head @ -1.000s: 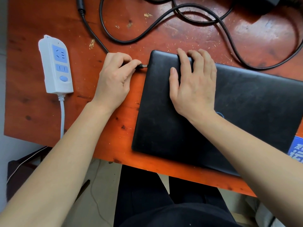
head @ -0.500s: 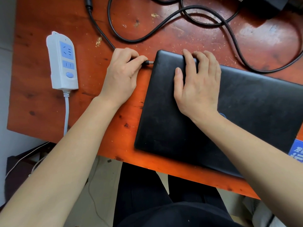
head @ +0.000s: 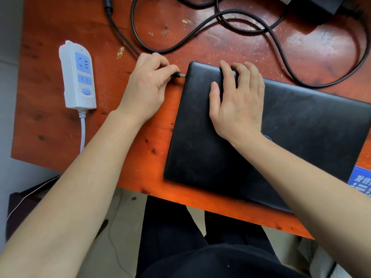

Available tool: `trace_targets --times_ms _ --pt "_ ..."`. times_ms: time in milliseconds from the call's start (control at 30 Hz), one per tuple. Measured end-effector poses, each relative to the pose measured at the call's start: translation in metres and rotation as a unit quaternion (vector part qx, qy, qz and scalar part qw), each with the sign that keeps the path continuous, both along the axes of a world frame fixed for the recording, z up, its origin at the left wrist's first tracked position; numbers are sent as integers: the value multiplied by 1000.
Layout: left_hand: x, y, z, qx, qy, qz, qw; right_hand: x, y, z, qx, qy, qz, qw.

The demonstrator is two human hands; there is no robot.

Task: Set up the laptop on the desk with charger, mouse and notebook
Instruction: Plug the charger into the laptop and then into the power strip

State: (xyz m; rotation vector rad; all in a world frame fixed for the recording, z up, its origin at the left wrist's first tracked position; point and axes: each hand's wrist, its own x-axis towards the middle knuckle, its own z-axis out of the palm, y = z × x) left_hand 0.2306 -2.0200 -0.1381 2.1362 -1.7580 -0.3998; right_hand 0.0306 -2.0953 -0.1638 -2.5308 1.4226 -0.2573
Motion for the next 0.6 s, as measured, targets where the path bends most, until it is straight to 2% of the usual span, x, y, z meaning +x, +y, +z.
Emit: trace_targets --times_ms 133,367,600 --pt "2 2 1 17 -13 -31 999 -1 0 -1 -7 3 1 1000" --pt "-7 -3 -1 23 -28 10 999 -1 0 0 -9 6 3 1000" --pt "0 -2 -12 9 -70 -11 997 0 1 -1 -6 6 -1 1000"
